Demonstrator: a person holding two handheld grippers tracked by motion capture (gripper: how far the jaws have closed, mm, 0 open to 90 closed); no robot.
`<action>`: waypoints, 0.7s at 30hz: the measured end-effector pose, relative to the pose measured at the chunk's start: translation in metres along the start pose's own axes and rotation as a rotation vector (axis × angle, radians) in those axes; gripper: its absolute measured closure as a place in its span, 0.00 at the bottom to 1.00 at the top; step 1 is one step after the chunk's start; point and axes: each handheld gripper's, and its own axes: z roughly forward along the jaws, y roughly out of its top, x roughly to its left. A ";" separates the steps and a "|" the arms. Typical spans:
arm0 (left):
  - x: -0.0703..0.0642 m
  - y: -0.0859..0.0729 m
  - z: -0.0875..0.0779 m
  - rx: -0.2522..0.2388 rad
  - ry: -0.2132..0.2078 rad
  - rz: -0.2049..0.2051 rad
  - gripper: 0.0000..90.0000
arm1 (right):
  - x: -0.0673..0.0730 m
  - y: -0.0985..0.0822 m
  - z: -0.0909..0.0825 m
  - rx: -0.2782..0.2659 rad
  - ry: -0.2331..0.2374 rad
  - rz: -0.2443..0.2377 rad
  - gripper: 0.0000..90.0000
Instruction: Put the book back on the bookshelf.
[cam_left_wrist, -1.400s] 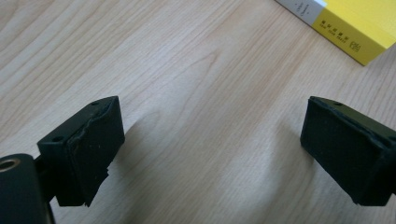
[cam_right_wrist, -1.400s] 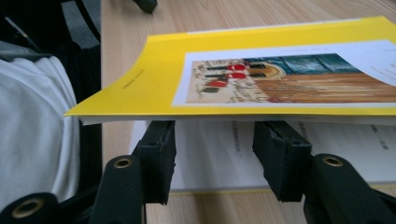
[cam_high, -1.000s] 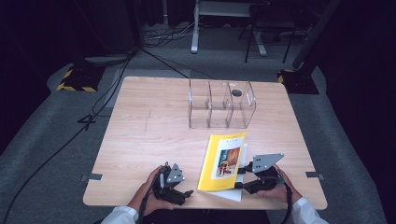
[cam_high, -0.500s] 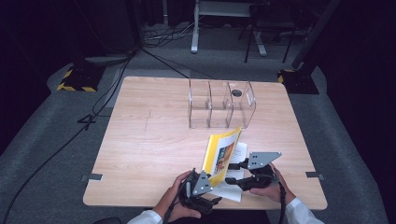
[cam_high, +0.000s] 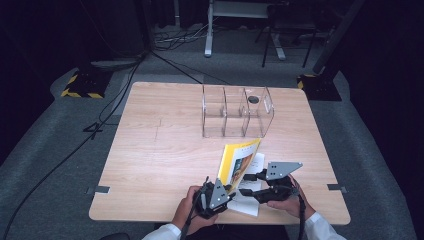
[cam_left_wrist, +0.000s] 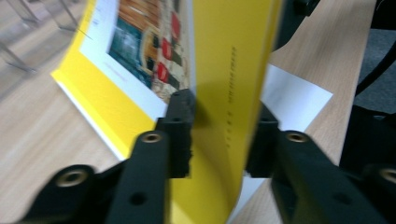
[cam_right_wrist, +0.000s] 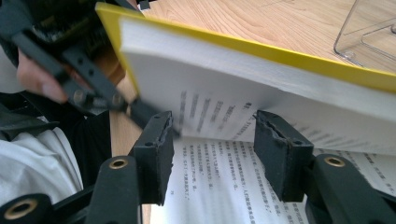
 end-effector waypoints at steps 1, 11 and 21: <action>0.003 0.000 -0.002 0.004 -0.011 -0.002 0.83 | -0.001 -0.001 -0.001 -0.005 0.007 0.000 0.52; 0.035 -0.018 -0.021 0.045 -0.064 0.039 0.93 | 0.000 0.009 -0.031 -0.098 0.000 -0.062 0.43; 0.063 -0.031 -0.035 0.078 -0.155 0.079 0.92 | -0.016 0.031 -0.009 0.017 -0.026 -0.222 0.34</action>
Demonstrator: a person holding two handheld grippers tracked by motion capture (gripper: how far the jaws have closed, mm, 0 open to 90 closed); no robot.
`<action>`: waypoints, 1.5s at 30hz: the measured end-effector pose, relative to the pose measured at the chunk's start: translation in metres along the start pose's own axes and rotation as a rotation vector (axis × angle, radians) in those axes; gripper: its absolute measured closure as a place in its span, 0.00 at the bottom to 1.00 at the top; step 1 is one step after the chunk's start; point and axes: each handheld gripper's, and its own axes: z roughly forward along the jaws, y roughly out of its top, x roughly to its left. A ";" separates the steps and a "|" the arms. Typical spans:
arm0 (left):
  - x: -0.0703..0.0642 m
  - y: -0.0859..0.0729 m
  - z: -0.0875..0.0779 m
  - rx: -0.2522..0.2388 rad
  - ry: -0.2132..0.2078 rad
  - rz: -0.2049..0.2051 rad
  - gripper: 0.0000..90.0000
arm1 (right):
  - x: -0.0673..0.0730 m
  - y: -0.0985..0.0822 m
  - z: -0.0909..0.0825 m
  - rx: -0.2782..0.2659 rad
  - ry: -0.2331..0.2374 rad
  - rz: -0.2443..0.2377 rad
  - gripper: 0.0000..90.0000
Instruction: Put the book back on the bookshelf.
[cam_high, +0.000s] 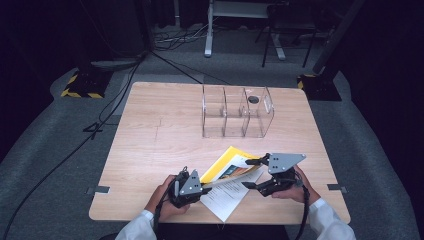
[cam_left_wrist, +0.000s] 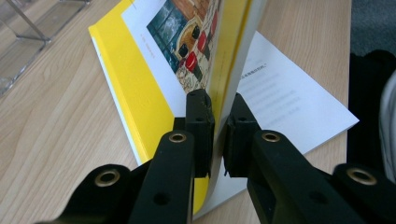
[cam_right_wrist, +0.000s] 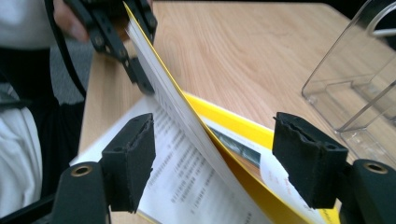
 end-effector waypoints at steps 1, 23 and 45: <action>0.002 -0.002 -0.001 0.002 -0.002 -0.004 0.91 | -0.003 -0.001 0.003 0.017 0.010 -0.001 0.34; 0.048 -0.029 -0.026 0.002 -0.003 -0.088 0.82 | -0.019 -0.047 0.029 0.107 -0.109 -0.036 0.75; 0.021 0.001 -0.033 -0.017 0.130 -0.123 0.40 | 0.002 -0.029 0.039 0.096 -0.145 -0.134 0.87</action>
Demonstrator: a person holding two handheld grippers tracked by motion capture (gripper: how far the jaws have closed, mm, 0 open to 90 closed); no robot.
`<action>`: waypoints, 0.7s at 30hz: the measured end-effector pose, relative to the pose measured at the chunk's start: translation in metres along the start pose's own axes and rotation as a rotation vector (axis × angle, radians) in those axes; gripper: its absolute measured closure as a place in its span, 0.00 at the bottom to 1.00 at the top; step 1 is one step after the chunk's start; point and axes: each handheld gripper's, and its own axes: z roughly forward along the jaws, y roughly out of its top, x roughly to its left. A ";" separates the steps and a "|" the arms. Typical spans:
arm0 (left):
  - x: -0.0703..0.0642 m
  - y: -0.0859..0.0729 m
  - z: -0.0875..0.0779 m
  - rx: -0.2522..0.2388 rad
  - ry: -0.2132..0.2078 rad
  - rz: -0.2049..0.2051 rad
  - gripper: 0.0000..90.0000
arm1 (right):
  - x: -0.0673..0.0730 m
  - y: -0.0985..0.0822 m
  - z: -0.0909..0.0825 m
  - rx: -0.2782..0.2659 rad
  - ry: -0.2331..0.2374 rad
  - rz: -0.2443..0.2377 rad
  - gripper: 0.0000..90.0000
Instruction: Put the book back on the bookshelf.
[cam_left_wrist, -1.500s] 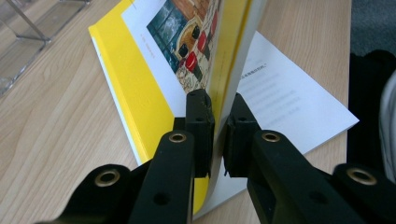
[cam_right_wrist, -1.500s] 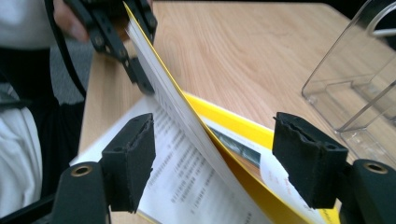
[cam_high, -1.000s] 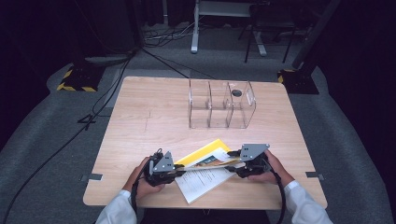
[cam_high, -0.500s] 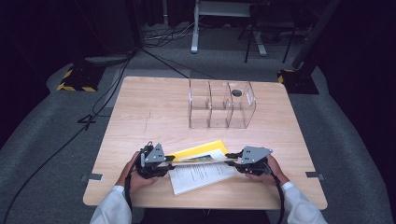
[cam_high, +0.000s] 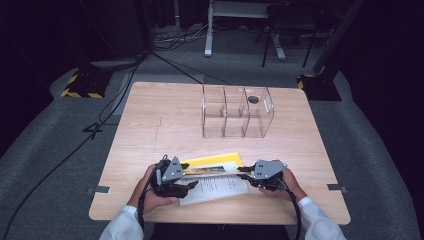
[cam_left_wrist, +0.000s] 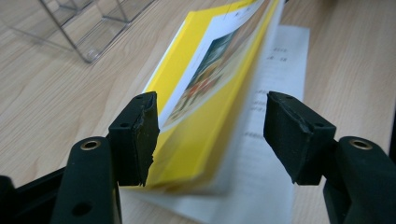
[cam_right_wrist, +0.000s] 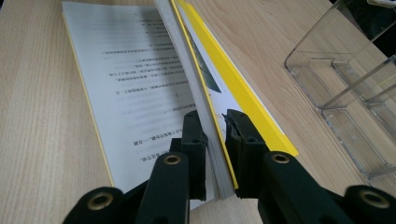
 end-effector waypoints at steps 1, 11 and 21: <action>-0.003 0.003 0.002 -0.003 0.004 -0.002 0.38 | 0.001 0.001 0.000 -0.001 0.001 0.004 0.87; -0.013 0.016 0.008 -0.013 0.102 -0.018 0.32 | 0.007 0.008 0.004 0.020 0.012 0.007 0.88; -0.021 0.026 0.004 -0.044 0.111 0.005 0.32 | 0.011 0.011 0.007 0.034 0.028 -0.002 0.88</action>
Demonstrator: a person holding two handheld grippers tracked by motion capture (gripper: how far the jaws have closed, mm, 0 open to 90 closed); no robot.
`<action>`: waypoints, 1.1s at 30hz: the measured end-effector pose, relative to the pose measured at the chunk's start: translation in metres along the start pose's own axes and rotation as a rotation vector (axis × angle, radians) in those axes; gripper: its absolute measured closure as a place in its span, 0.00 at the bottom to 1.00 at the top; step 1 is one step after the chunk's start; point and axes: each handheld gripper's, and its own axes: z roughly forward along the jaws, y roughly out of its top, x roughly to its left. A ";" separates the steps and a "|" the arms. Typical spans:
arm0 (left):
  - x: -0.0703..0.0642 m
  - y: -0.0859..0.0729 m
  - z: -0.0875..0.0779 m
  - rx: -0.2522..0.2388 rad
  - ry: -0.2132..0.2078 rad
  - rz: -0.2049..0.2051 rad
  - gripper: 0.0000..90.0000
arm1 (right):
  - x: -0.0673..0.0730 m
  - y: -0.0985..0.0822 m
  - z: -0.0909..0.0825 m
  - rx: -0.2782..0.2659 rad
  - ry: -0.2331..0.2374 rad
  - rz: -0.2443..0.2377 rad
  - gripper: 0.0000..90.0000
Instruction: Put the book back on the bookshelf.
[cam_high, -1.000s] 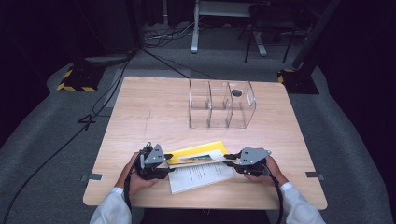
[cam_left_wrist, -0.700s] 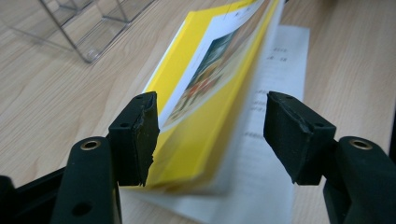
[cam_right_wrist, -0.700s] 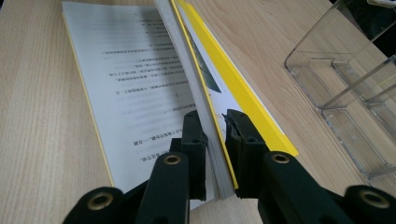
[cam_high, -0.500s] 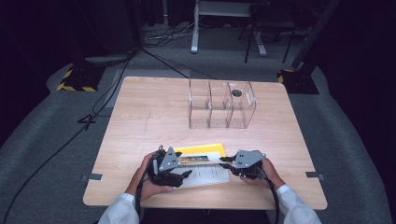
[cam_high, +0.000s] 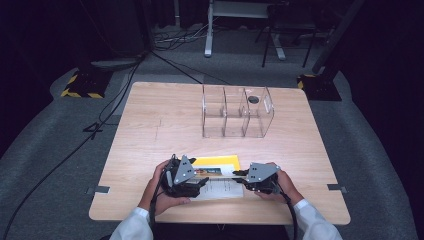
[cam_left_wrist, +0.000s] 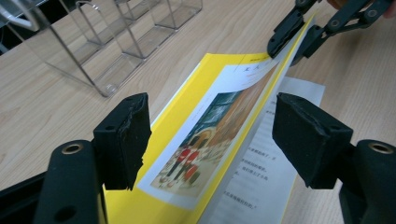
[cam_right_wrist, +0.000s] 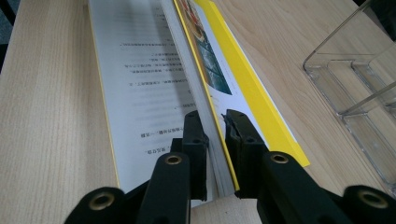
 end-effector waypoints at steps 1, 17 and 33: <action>-0.002 0.001 0.001 0.002 0.000 0.007 0.32 | 0.000 0.000 0.000 0.001 -0.001 0.000 0.88; -0.026 0.006 0.044 0.129 0.046 0.053 0.47 | 0.004 0.009 0.002 0.001 0.006 -0.003 0.89; -0.014 -0.005 0.033 0.140 -0.061 0.092 0.87 | -0.014 -0.015 0.006 -0.072 0.040 0.105 0.78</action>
